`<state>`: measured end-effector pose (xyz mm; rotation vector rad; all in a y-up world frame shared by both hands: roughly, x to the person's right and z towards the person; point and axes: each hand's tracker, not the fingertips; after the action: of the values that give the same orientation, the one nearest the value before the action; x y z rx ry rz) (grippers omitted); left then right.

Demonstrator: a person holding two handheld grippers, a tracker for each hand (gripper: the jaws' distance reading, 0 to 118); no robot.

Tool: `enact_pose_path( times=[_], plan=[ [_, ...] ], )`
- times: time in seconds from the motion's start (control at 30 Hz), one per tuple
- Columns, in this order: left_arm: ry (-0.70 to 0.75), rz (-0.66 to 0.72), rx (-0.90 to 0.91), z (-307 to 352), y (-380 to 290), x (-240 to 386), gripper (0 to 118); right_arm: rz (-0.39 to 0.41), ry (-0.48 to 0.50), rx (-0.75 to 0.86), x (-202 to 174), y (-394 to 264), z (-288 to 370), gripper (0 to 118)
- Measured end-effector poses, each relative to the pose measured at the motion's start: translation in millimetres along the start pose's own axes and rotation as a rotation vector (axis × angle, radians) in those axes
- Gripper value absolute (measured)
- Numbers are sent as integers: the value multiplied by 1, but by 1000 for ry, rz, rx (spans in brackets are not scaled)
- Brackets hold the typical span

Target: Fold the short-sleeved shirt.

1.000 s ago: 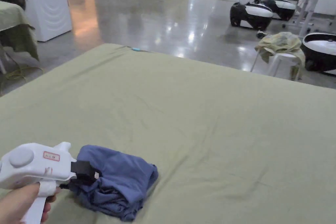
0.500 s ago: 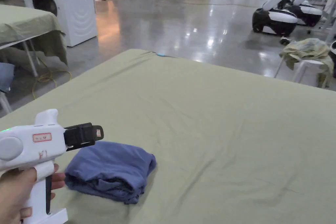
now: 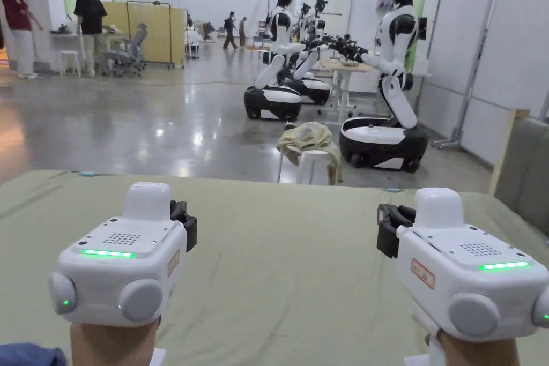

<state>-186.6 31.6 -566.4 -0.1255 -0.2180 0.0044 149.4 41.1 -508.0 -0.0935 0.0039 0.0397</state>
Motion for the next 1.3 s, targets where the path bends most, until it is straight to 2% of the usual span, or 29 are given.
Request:
enact_pose_path(
  times=[0.07,0.27,0.37,0.5,0.53,0.6,0.67,0.77,0.8,0.87,0.9,1.0,1.07,1.2,1.3],
  plan=[
    [-16,-15,24,-3,9,18,12,7,-15,1,10,9,-6,1],
    [-2,-40,68,1,32,32,13,-40,-32,17,27,14,-11,3],
    [-2,-32,77,3,38,27,13,-1,-35,39,21,13,-8,6],
    [3,-47,79,4,41,29,13,7,-22,37,14,14,-7,8],
    [3,-43,82,6,40,27,14,17,-28,41,12,13,-6,9],
    [-2,-28,75,6,39,27,25,23,-22,40,12,14,-6,17],
    [-2,-25,72,7,38,22,27,22,-17,31,10,15,-7,19],
    [-4,-23,71,5,38,20,60,13,-9,22,8,15,-8,39],
    [1,-21,75,5,37,19,74,12,-10,21,6,15,-8,50],
    [0,-13,77,8,38,19,94,17,-9,21,4,14,-8,73],
    [-1,-12,77,8,37,17,99,22,-11,20,2,13,-7,92],
    [5,-13,73,11,36,19,99,32,-12,23,-2,13,-7,114],
    [3,-17,70,11,37,18,99,31,-11,24,-3,15,-5,118],
    [-17,14,69,13,37,14,99,-16,27,1,-4,21,-2,118],
    [-15,29,67,14,36,13,99,-92,44,-13,-6,27,3,118]
  ],
)
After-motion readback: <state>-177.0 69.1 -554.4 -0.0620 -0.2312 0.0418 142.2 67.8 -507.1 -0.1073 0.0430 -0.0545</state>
